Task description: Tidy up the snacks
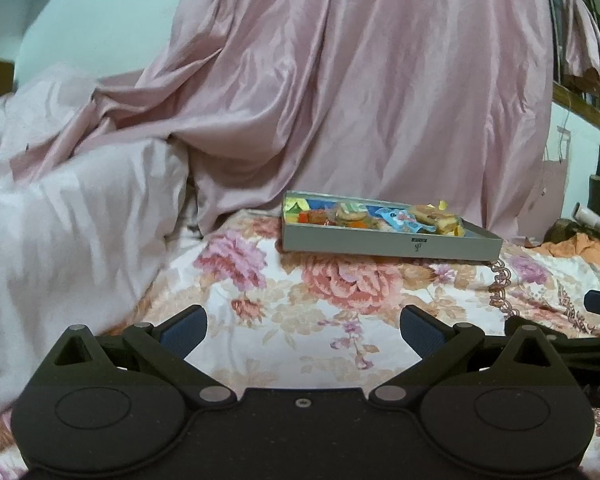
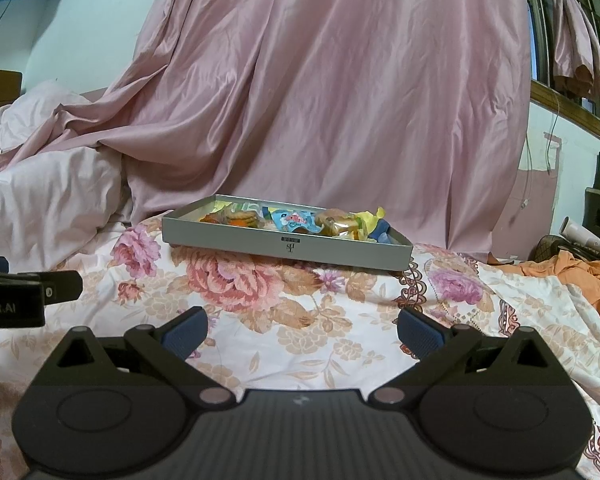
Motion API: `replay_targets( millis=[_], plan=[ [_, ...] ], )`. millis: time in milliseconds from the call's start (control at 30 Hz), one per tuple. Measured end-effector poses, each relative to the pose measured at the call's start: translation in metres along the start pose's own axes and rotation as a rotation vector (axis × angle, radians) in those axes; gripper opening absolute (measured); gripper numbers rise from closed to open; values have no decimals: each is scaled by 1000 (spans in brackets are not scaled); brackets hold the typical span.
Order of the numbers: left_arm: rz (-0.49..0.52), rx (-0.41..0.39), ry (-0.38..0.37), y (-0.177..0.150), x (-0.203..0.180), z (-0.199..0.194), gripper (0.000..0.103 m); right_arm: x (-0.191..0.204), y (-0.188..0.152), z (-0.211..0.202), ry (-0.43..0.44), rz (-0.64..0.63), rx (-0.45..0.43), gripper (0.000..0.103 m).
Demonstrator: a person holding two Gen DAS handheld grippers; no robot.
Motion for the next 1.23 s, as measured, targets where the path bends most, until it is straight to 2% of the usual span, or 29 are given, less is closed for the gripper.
replay_targets(
  millis=[100,200,633,1233],
  plan=[
    [77,-3,55,5,-9,-1,102,0,0,0,0,-1,0,103],
    [101,16,89,7,-12,-1,102,0,1,0,0,-1,1,103],
    [102,32,123,9,-8,0,102,1,-2,-1,0,0,6,103],
    [115,33,121,6,-7,0,102,2,-1,-1,4,-17,23,103]
  ],
)
Point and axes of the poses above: each gripper's, at about its wrist camera, not at the fingertips, and z roughly the way its jaws point, x to its left, y to its top, the point moved 4 cm from there along z, roughly the way its jaws point, and after that the axes turned 1 degree about -y, right-handed, at the moved point
